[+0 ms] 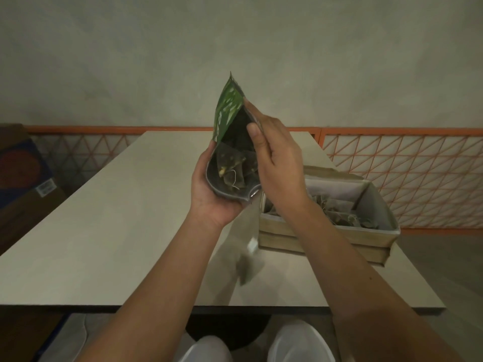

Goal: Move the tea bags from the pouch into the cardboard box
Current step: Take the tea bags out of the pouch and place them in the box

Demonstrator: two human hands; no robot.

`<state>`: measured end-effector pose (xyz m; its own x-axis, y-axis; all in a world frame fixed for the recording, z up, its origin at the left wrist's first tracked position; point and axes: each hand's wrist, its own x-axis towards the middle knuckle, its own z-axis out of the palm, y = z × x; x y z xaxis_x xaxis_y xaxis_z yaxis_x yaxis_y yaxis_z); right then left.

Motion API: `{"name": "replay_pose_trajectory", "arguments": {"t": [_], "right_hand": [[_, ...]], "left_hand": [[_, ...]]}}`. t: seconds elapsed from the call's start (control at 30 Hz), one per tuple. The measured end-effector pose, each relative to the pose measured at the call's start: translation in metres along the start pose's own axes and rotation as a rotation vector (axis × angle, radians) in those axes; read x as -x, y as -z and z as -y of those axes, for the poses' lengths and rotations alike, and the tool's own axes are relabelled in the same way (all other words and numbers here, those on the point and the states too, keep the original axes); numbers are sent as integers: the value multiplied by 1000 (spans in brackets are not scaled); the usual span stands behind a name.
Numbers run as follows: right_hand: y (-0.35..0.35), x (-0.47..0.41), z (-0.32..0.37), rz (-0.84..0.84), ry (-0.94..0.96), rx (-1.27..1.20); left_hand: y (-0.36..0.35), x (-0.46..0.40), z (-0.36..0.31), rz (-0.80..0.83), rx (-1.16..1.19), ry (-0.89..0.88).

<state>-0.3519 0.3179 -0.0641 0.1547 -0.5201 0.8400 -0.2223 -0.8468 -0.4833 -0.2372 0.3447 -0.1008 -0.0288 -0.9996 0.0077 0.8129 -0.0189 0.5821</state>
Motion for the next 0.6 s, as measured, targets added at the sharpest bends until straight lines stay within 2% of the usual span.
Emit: {"name": "replay_pose_trajectory", "arguments": {"t": [0.17, 0.3, 0.47, 0.6], "right_hand": [[-1, 2, -13, 3, -80, 38], [1, 11, -13, 43, -140, -55], [-3, 19, -11, 89, -44, 292], [-11, 25, -8, 60, 2, 304]], "left_hand": [[2, -3, 2, -57, 40, 37], [2, -3, 4, -77, 69, 24], [3, -2, 8, -94, 76, 17], [10, -2, 10, -98, 139, 31]]}}
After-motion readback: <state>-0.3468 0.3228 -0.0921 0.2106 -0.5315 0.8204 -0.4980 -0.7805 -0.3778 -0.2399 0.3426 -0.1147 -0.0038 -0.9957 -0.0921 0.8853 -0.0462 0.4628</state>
